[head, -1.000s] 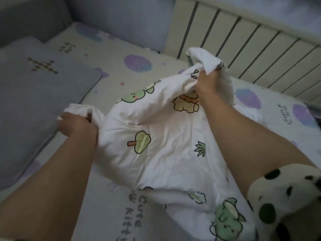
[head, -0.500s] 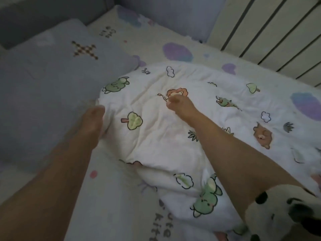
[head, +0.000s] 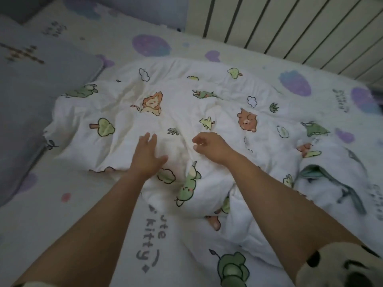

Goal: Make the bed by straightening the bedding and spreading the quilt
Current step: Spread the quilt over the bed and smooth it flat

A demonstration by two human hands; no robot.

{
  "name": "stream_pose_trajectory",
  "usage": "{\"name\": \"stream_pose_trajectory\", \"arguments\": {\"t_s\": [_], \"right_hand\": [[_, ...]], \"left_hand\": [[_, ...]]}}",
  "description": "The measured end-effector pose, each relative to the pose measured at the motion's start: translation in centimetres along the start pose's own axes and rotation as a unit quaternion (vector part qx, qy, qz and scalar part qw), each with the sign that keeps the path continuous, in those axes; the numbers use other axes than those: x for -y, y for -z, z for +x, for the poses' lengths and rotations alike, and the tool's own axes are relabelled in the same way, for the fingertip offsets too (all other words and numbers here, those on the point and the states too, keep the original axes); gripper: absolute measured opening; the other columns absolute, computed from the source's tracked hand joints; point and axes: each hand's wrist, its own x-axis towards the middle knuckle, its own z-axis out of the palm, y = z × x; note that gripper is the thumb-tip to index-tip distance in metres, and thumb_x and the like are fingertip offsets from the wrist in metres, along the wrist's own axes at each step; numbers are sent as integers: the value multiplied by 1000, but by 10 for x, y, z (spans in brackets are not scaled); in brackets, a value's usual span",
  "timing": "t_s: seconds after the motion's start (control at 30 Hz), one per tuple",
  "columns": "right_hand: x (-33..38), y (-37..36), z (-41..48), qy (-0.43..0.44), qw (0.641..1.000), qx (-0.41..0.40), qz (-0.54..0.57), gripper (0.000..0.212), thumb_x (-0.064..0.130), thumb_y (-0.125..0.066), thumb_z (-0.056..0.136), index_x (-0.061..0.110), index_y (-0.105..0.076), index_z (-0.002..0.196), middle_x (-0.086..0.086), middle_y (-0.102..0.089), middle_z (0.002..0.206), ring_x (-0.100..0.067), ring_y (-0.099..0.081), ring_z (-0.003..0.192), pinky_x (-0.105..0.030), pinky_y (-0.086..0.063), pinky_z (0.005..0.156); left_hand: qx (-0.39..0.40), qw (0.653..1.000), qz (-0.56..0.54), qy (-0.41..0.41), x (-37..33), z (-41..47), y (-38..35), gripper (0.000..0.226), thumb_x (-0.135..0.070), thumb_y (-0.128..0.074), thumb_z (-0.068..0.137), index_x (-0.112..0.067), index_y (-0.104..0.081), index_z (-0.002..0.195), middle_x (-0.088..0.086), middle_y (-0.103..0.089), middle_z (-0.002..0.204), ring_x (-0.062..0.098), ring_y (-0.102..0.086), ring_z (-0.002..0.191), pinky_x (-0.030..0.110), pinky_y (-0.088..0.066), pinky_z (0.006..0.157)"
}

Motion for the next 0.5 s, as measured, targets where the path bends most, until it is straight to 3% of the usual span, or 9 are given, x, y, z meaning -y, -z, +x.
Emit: {"name": "stream_pose_trajectory", "arguments": {"t_s": [0.1,0.17,0.23,0.3,0.37,0.43,0.5], "right_hand": [[-31,18,-44,-3,1000,-22,9,30,19,-64,89,12,-64,118,-6,-62,123,-16,-58,114,-31,-46,99],[-56,28,-81,-8,999,-35,14,28,23,-64,88,17,-64,116,-2,-63,121,-14,-58,113,-34,-47,99],[-85,38,-120,-22,999,-43,11,29,30,-66,87,22,-64,114,0,-63,119,-13,-58,111,-35,-47,98],[-105,42,-152,-31,999,-38,-6,39,33,-69,85,21,-60,121,-1,-60,123,-15,-57,110,-35,-45,98],[-121,44,-179,-35,998,-31,-51,64,43,-73,80,24,-47,135,0,-51,135,-18,-51,120,-41,-38,104],[-145,44,-208,-71,987,5,-142,97,58,-72,72,31,-21,149,0,-28,154,-24,-27,141,-49,-22,114],[-175,44,-241,-129,956,62,-256,121,68,-71,64,33,5,152,-5,2,161,-27,2,148,-52,-3,117]], "left_hand": [[79,995,-4,-59,-43,-27,-31,74,-21,-65,86,-8,-27,148,9,-22,156,21,-17,145,26,-13,114],[141,985,-5,-104,-72,-51,-53,78,-27,-58,70,-8,-38,143,9,-38,147,24,-31,138,29,-25,111],[193,967,58,-154,-95,-72,-81,89,-32,-54,59,-10,-35,143,8,-41,141,26,-34,136,34,-32,110],[200,953,149,-174,-106,-85,-108,104,-36,-67,63,-12,-17,150,9,-32,147,26,-29,138,37,-32,110],[176,946,195,-192,-115,-94,-133,119,-31,-77,64,-19,3,152,11,-18,154,28,-22,141,40,-29,112],[151,936,220,-230,-132,-109,-156,126,-32,-78,66,-25,15,150,12,-4,157,33,-13,144,43,-24,115],[139,918,259,-267,-149,-126,-178,117,-39,-73,73,-31,16,150,13,6,158,36,-3,145,45,-15,117]]}}
